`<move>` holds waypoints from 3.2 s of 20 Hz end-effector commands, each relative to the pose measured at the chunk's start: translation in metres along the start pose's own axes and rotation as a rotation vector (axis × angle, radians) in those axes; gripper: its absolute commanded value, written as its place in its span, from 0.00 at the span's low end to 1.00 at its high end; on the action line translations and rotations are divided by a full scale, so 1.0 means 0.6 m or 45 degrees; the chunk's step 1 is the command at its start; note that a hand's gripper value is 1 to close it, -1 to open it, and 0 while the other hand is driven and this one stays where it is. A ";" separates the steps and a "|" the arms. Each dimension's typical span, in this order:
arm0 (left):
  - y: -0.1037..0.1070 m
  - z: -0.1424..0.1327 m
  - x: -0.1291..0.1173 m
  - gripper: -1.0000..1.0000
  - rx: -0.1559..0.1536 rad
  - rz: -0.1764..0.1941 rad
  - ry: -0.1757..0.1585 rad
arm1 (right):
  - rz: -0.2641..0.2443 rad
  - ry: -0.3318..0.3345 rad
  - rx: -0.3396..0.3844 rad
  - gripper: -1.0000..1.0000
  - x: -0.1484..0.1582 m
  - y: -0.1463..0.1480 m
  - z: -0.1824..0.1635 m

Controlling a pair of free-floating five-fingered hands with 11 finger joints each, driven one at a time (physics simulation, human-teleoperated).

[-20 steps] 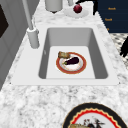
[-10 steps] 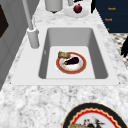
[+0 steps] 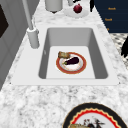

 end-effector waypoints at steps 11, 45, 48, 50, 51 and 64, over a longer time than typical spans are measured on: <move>0.000 0.000 0.000 0.50 0.000 0.000 0.000 | -0.002 -0.004 0.144 0.00 -0.132 -0.022 -0.039; 0.000 0.000 0.000 0.50 0.001 -0.001 0.000 | 0.175 -0.048 0.598 0.00 -0.266 0.063 -0.246; 0.000 0.000 0.000 0.50 0.001 -0.001 0.000 | 0.203 -0.069 0.756 0.00 -0.272 0.066 -0.264; 0.000 0.000 0.000 0.50 0.001 -0.001 0.000 | 0.208 -0.088 0.812 0.00 -0.275 0.065 -0.269; 0.000 0.000 0.000 0.50 0.001 -0.001 0.000 | 0.208 -0.096 0.822 0.00 -0.276 0.064 -0.268; 0.000 0.000 0.000 0.50 0.001 -0.001 0.000 | 0.140 -0.124 0.655 1.00 -0.283 0.024 -0.270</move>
